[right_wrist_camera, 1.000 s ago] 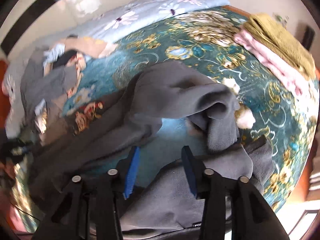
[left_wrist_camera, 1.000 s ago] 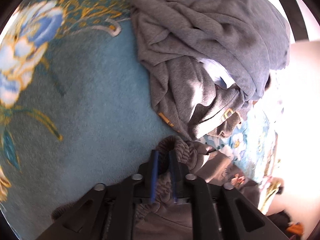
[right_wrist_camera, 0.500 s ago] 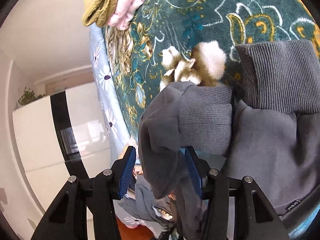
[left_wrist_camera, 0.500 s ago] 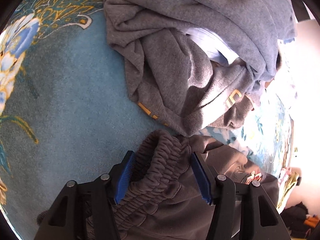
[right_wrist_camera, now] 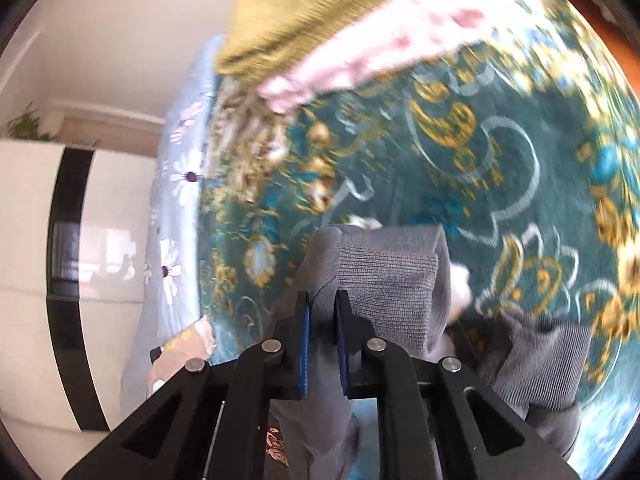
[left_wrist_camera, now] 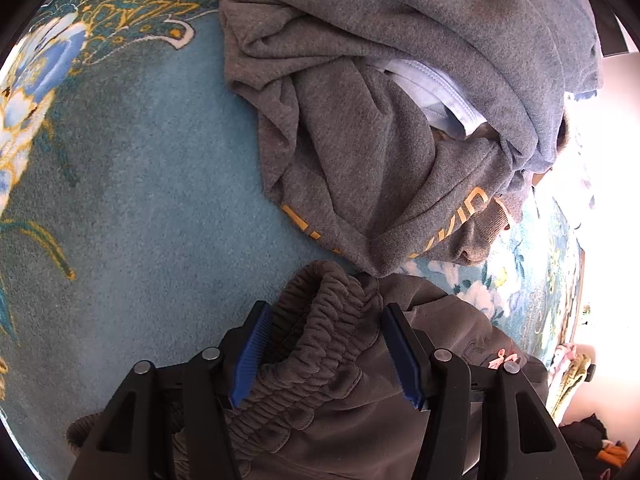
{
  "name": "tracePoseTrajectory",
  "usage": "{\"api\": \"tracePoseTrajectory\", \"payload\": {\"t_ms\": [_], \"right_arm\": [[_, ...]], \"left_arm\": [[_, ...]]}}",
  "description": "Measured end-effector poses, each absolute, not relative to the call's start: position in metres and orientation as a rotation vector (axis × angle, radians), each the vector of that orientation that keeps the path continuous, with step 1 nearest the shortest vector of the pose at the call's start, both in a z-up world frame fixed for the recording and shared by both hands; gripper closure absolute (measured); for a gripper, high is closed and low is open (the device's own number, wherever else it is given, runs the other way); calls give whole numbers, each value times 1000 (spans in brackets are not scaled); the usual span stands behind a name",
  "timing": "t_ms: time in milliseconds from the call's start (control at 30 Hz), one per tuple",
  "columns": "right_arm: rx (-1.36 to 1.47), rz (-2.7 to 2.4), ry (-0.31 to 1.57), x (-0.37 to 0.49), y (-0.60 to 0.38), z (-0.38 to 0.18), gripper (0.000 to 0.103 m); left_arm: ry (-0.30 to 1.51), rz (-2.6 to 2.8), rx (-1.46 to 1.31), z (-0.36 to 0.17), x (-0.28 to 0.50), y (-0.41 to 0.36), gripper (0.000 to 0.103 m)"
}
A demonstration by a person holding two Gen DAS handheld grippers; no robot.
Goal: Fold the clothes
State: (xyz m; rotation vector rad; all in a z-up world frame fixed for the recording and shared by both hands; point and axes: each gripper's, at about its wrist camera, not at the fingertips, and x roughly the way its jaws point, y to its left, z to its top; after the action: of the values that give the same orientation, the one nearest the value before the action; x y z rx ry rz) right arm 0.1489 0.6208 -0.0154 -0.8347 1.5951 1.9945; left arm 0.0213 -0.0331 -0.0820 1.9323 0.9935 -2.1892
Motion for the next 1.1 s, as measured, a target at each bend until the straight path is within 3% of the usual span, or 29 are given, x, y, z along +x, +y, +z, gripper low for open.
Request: {"api": "tracePoseTrajectory", "payload": {"t_ms": [133, 200, 333, 400, 433, 467, 667, 933, 1100], "right_arm": [[-793, 2338, 1137, 141, 613, 47, 92], [-927, 2282, 1022, 131, 620, 31, 91], [-1127, 2029, 1132, 140, 648, -44, 91], [-1142, 1991, 1170, 152, 652, -59, 87], [-1140, 1982, 1186, 158, 653, -64, 79], [-1134, 1982, 1195, 161, 655, -64, 72], [-1036, 2045, 1227, 186, 661, -33, 65], [-1038, 1953, 1377, 272, 626, -53, 65], [-1006, 1810, 1571, 325, 598, -88, 65]], "left_arm": [[991, -2186, 1930, -82, 26, -34, 42], [983, -2181, 1931, -82, 27, -34, 42], [967, -2165, 1942, -79, 31, -33, 42], [976, -2160, 1950, -78, 34, -35, 42], [986, -2158, 1952, -77, 36, -37, 42], [996, -2156, 1954, -77, 37, -38, 42], [1056, -2180, 1954, -65, 54, -45, 43], [1059, -2205, 1951, -40, 106, -86, 41], [1080, -2119, 1941, -36, 142, -137, 40]]}}
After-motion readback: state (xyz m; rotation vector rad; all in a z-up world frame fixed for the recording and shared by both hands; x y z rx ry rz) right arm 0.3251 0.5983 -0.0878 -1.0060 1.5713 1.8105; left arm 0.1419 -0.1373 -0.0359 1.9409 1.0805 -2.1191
